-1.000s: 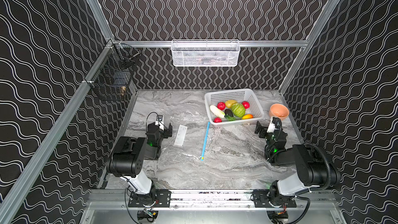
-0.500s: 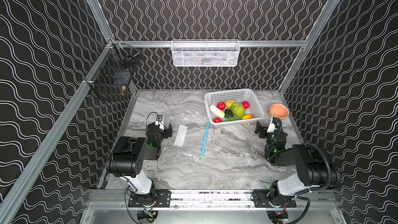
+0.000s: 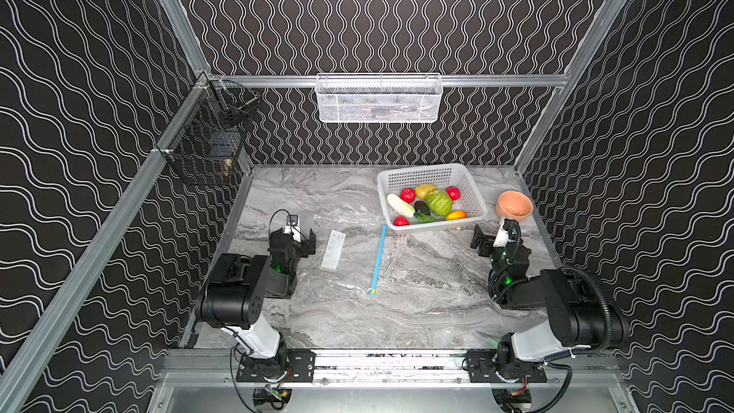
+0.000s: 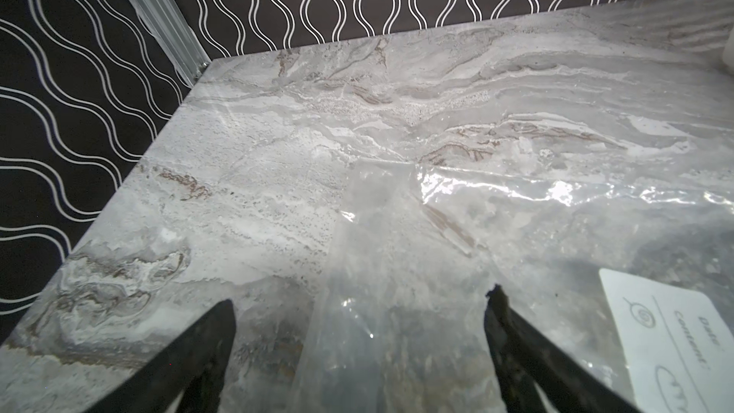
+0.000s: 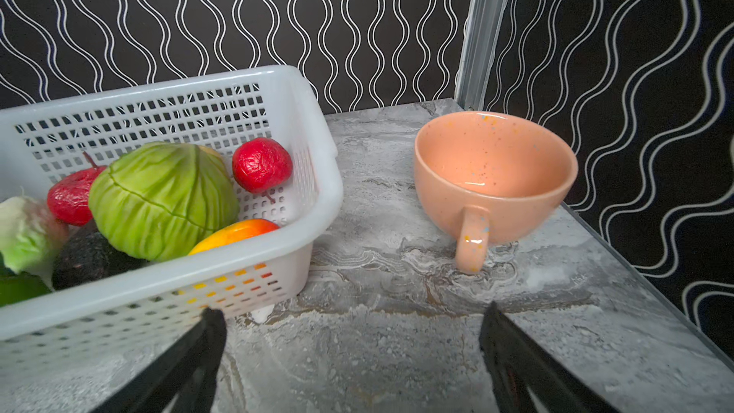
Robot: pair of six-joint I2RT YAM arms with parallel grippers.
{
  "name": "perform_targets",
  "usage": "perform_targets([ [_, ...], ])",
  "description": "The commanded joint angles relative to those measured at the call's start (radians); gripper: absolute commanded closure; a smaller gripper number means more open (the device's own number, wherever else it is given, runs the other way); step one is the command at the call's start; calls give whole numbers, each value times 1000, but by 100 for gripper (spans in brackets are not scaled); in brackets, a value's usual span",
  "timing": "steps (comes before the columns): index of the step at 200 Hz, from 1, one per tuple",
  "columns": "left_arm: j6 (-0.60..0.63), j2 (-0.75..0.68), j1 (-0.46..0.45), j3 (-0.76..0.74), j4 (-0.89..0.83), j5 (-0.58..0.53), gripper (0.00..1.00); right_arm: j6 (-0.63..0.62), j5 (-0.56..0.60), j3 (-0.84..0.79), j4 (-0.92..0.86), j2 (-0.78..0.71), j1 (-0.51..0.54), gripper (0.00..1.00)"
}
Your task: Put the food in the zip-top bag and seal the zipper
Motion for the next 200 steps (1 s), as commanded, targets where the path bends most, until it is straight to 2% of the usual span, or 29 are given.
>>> perform_targets([
  [1, -9, -20, -3, 5, 16, -18, 1, -4, 14, -7, 54, -18, 1, 1],
  [29, -9, -65, -10, -18, 23, -47, 1, 7, 46, -27, 69, -45, 1, 1],
  [45, -11, -115, -15, 2, -56, -58, 1, 18, 74, -18, 14, -82, 1, 1],
  [82, -57, -129, -16, 146, -354, -139, 1, 50, 120, 44, -172, -146, 1, 1],
  [129, -140, -83, -31, 465, -883, -53, 1, 132, 168, 126, -412, -235, 5, 1],
  [166, -225, -47, -116, 695, -1246, -114, 1, 224, 151, 213, -598, -281, 12, 1],
  [182, -236, -23, -162, 770, -1369, -159, 1, 228, 189, 264, -690, -287, 35, 1],
  [200, -259, 10, -204, 846, -1483, -159, 1, 243, 214, 331, -799, -279, 48, 1],
])
